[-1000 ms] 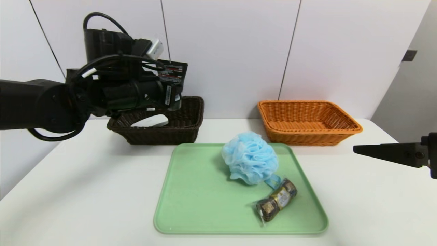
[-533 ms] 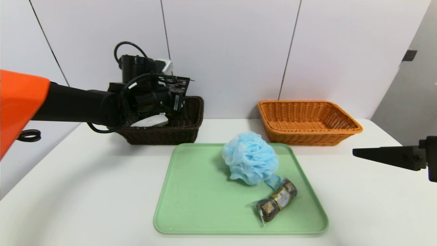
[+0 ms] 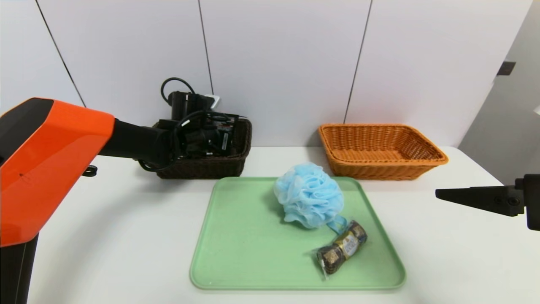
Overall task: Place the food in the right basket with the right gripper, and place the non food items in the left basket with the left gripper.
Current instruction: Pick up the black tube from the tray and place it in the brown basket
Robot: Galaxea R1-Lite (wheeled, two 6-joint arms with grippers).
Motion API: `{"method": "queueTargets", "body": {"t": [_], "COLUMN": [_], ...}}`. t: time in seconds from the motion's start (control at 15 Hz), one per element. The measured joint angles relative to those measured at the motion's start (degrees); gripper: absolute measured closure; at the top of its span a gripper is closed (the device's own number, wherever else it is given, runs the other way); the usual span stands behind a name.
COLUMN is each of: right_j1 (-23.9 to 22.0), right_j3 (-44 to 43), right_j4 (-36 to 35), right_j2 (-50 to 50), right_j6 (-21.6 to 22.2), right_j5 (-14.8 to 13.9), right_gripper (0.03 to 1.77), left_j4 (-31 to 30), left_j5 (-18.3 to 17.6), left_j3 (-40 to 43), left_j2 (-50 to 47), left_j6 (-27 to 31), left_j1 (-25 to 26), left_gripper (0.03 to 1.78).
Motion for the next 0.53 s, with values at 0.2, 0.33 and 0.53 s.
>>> {"method": "queueTargets", "body": {"t": [0.2,0.33,0.53], "right_j1": [-0.05,-0.02,-0.02], "right_j3": [0.04,0.04,0.04], "right_j4": [-0.04,0.00,-0.02], "right_j2": [-0.02,-0.02,0.00], "right_j6": [-0.01,-0.01,0.00], "right_j5": [0.00,0.02,-0.02], "right_gripper": [0.10,0.10,0.10], "left_j4": [0.02,0.02,-0.02], "left_j5": [0.00,0.00,0.00], "left_j3": [-0.06,-0.09,-0.09], "left_j2": [0.61,0.72,0.52], "left_j6": [-0.09,-0.09,-0.09], "left_j1": [0.24,0.40,0.51], "left_gripper": [1.21,1.07,0.76]}}
